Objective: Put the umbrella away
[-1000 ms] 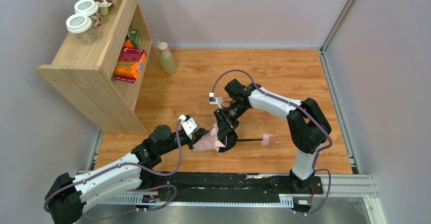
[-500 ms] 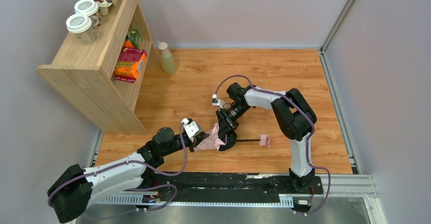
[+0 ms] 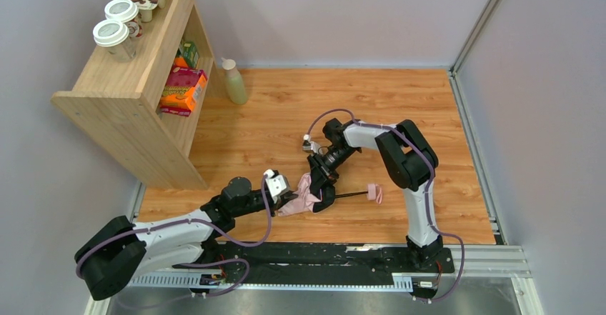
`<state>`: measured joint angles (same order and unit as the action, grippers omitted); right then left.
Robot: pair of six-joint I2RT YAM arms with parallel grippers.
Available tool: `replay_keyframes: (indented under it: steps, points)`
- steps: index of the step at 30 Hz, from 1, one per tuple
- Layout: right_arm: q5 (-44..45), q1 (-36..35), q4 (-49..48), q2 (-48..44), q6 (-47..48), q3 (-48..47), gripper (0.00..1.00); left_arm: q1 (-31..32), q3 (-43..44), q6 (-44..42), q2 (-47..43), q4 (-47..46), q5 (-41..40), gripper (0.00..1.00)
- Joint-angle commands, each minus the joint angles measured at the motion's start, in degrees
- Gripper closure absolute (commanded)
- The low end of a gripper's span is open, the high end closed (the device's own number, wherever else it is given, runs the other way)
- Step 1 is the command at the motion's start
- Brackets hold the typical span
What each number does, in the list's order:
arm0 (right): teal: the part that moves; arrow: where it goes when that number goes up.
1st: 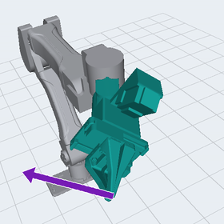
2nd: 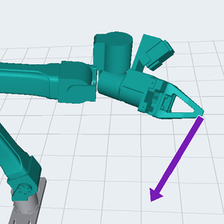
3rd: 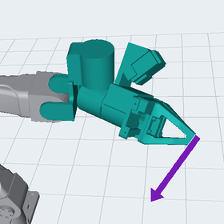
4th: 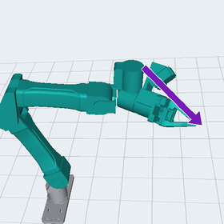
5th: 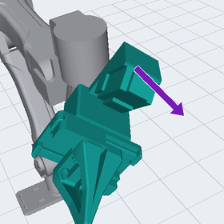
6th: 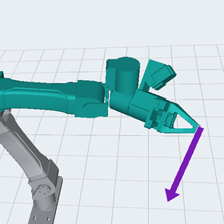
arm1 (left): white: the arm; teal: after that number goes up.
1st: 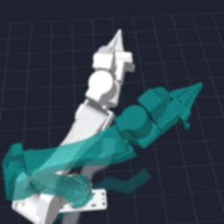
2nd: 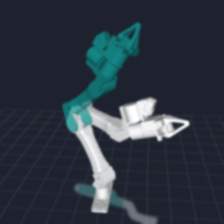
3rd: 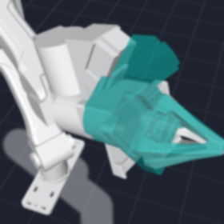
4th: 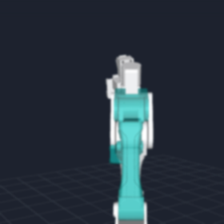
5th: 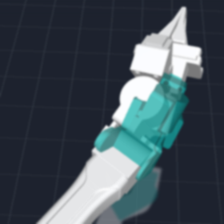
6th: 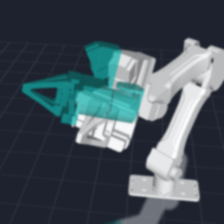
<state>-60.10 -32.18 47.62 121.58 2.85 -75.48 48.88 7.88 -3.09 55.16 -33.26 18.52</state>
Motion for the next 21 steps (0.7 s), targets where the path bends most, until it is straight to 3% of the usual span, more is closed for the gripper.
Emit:
replay_keyframes:
  steps: [1, 9, 21]
  points:
    - [15.0, 3.0, -4.7, 2.5, -1.0, -3.3, 1.00, 2.1, 2.3, -0.1, -0.8, -11.7, 11.2, 1.00]
    - [13.4, 3.0, -4.5, 3.0, -1.9, -5.5, 1.00, 6.6, 4.6, -5.3, 3.4, -3.2, 7.8, 1.00]
    - [12.0, 3.3, 4.0, 8.7, 3.6, -13.5, 1.00, 10.9, 8.8, -11.8, 8.9, 6.3, 3.6, 1.00]
